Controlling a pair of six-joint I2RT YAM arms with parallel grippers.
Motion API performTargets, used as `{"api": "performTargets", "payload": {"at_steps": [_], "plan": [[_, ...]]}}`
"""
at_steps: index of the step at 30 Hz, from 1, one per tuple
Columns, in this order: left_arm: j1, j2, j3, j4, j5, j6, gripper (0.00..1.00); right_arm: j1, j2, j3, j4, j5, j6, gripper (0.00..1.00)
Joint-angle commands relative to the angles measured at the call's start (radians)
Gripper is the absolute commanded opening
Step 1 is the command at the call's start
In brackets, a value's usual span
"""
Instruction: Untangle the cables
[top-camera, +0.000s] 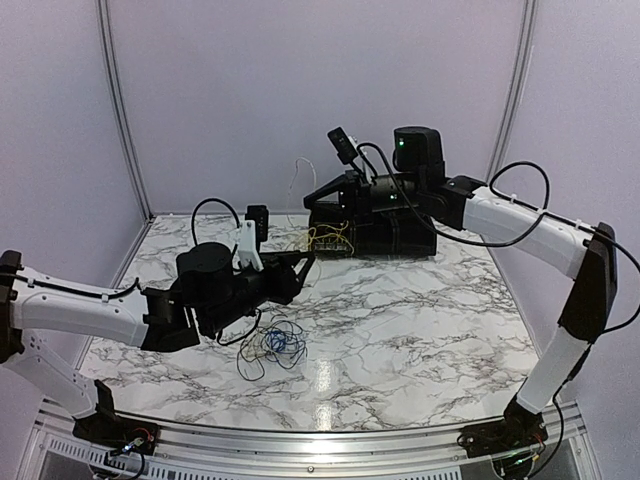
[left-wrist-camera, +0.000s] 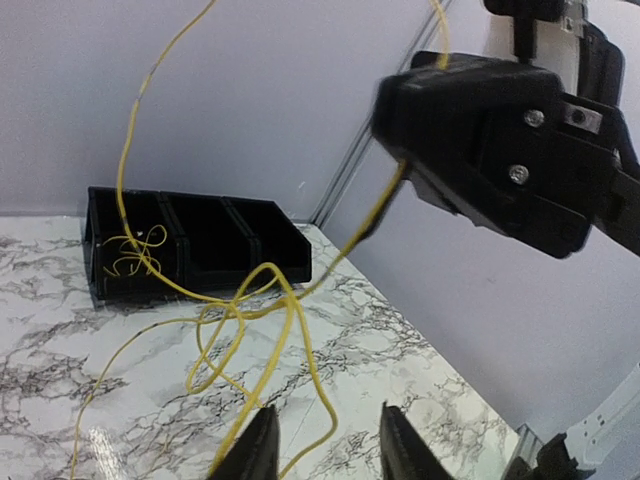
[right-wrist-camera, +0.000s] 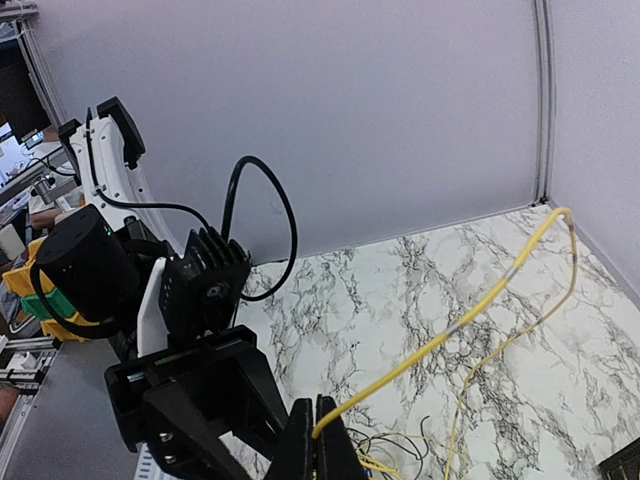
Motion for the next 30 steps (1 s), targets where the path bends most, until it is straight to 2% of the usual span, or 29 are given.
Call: {"api": "performTargets", "payload": {"at_steps": [1,6,11,16,22,30], "plan": [[0.022,0.006,0.025,-0.047,-0.036,-0.006,0.26,0.011,-0.025,0.003,-0.017,0.003,-0.016,0.0],[0.026,0.005,0.011,-0.048,-0.036,0.003,0.0,0.011,-0.024,-0.003,-0.017,-0.002,-0.018,0.0],[0.025,-0.012,-0.042,-0.047,-0.055,0.01,0.0,0.006,-0.023,0.017,-0.023,-0.011,-0.011,0.0],[0.022,-0.001,-0.17,-0.044,-0.035,-0.006,0.0,-0.024,-0.028,0.1,-0.046,-0.029,0.011,0.0],[-0.023,-0.053,-0.394,-0.035,-0.07,-0.131,0.0,-0.089,-0.055,0.199,-0.097,-0.039,0.004,0.0],[-0.06,-0.181,-0.585,-0.036,-0.122,-0.261,0.0,-0.16,-0.063,0.307,-0.124,-0.023,-0.008,0.0]]}}
